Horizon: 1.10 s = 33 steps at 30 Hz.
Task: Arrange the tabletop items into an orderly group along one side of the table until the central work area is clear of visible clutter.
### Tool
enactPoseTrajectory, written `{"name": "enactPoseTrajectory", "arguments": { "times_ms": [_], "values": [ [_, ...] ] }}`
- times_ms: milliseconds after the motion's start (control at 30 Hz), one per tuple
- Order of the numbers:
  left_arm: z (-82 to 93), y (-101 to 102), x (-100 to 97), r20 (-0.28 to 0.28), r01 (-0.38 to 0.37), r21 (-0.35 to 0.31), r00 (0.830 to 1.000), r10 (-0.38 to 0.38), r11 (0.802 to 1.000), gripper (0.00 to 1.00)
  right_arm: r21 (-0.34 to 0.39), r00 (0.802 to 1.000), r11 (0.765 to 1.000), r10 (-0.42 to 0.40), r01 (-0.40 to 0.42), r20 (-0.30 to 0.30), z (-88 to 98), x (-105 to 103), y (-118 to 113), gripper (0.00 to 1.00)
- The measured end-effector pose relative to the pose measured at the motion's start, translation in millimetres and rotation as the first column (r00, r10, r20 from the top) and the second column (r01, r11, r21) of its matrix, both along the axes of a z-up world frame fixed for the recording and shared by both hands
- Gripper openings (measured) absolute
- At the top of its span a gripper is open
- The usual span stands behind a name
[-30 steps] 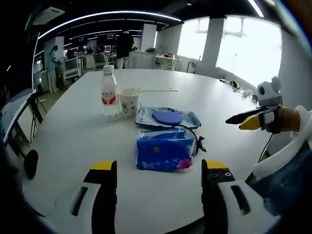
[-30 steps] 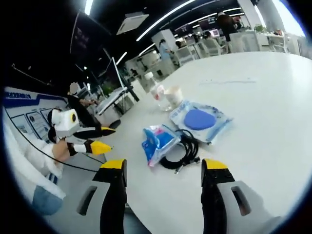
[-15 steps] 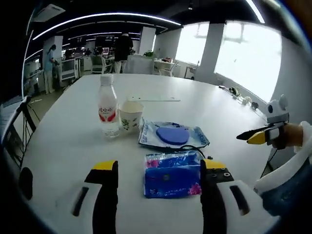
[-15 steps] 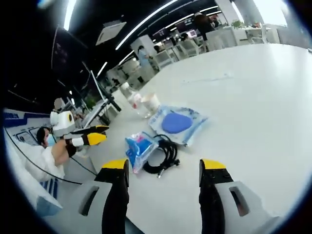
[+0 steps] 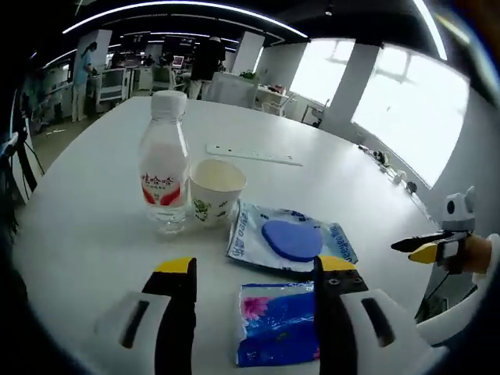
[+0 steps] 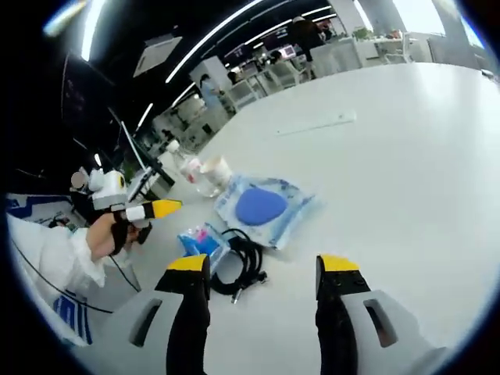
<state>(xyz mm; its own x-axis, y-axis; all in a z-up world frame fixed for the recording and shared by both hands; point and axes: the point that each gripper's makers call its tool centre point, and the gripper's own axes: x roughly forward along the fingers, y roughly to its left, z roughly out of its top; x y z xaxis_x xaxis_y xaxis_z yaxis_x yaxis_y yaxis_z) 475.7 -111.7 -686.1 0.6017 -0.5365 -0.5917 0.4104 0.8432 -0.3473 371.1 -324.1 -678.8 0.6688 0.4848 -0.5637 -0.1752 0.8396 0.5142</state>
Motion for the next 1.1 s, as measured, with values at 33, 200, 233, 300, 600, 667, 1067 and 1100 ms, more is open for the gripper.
{"name": "enactPoseTrajectory", "arguments": {
  "times_ms": [33,200,233,300,600,667,1067,1100],
  "values": [
    [-0.7,-3.3,4.7,0.007,0.005,-0.007,1.0,-0.005,1.0,0.59,0.002,1.0,1.0,-0.004,0.004,0.007,-0.2,3.9,-1.1,0.53],
    [-15.1,-12.9,15.2,-0.018,-0.001,0.038,1.0,0.001,0.999,0.57,0.017,1.0,1.0,0.009,-0.009,-0.025,-10.3,15.1,-1.9,0.51],
    [-19.5,-15.2,18.3,-0.027,-0.008,0.044,1.0,0.009,0.999,0.56,0.016,1.0,1.0,0.007,-0.007,-0.029,-12.4,18.4,-3.5,0.51],
    [-30.2,-13.7,24.6,-0.047,-0.03,0.071,0.998,0.033,0.997,0.53,0.02,1.0,1.0,-0.008,0.008,-0.027,-15.2,24.8,-6.4,0.5],
    [-43.2,-12.6,33.9,-0.099,-0.085,0.091,0.991,0.094,0.992,0.46,0.02,0.998,0.999,0.03,-0.029,-0.061,-34.1,40.9,4.8,0.47],
    [-48.8,-12.5,36.9,-0.111,-0.08,0.096,0.99,0.091,0.992,0.45,0.026,0.997,0.999,0.026,-0.024,-0.076,-38.8,44.8,5.9,0.46],
    [-62.2,-24.0,37.5,-0.128,-0.064,0.132,0.988,0.081,0.989,0.32,0.062,0.985,0.993,0.104,-0.096,-0.135,-65.4,52.4,27.9,0.29],
    [-64.2,-23.6,38.0,-0.129,-0.061,0.138,0.989,0.079,0.989,0.28,0.059,0.984,0.993,0.113,-0.106,-0.136,-67.3,52.6,29.1,0.26]
  ]
}}
